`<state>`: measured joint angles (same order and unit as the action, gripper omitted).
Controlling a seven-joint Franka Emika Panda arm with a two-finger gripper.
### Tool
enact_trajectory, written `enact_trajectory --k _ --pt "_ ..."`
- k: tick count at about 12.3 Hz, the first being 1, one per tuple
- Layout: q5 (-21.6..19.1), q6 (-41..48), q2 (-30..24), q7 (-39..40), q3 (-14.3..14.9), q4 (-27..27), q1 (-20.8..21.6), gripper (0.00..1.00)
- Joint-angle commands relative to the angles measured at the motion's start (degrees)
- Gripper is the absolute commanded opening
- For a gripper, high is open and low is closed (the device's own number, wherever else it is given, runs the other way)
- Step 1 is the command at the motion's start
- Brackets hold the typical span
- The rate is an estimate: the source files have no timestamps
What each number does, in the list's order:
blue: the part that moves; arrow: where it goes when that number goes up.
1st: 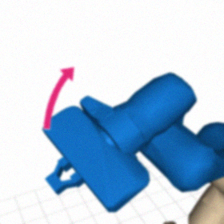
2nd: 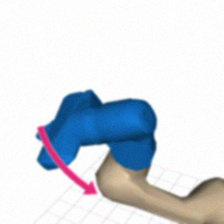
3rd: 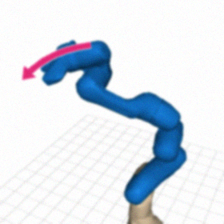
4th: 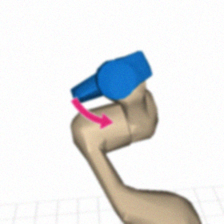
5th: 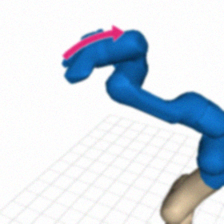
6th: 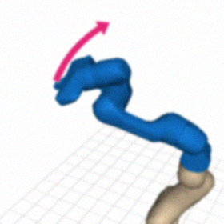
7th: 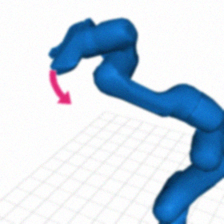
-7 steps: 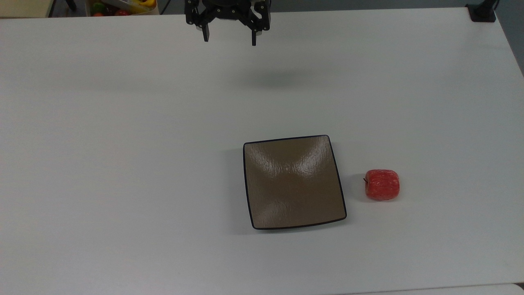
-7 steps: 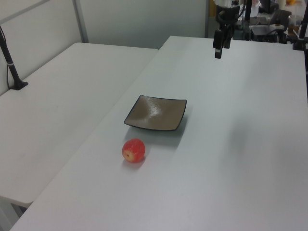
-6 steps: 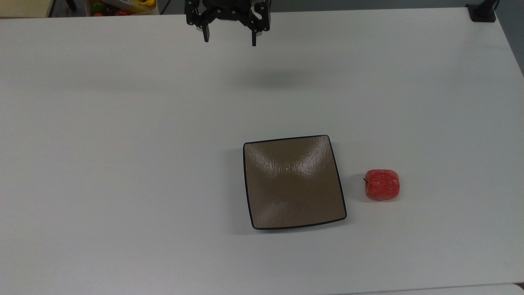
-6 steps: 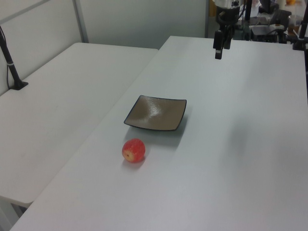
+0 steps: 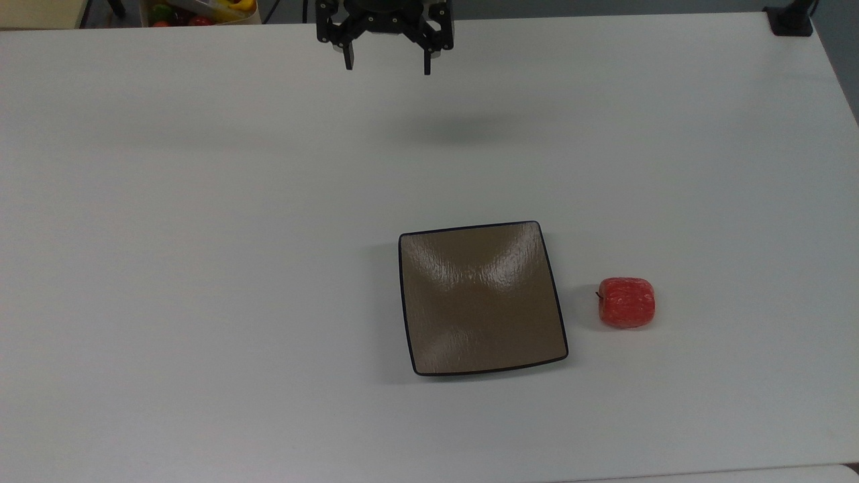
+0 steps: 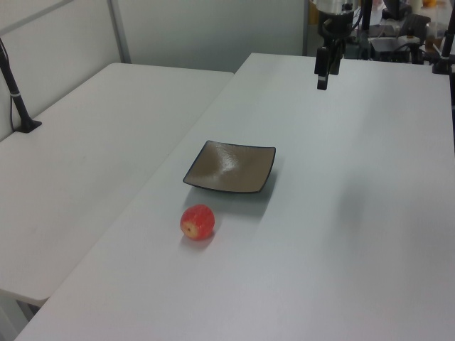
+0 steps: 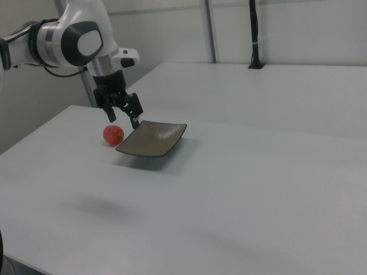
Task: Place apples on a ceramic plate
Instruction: 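Move the gripper over the red apple beside the plate, then lower the open gripper around the red apple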
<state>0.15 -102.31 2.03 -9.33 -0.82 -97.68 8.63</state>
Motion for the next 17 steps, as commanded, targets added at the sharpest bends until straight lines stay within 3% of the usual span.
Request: enact_trajectory --k 1,4,7,9,11,13,17 --pt "-3.8 -4.5 3.1 -0.6 0.0 3.0 2.2 1.00" --pt "-2.8 -15.1 10.0 -12.2 0.0 6.9 8.0 1.00" --pt "-1.4 -24.8 20.8 -23.5 0.2 15.9 12.8 1.00" --pt "-0.9 -32.0 24.9 -29.1 0.9 17.6 16.0 1.00" --pt "3.4 -35.9 27.7 -32.0 1.3 17.6 18.9 1.00" --pt "7.4 -38.1 32.6 -33.6 4.4 20.6 23.1 1.00" --pt "15.3 -40.3 40.2 -37.6 5.1 27.3 24.4 1.00"
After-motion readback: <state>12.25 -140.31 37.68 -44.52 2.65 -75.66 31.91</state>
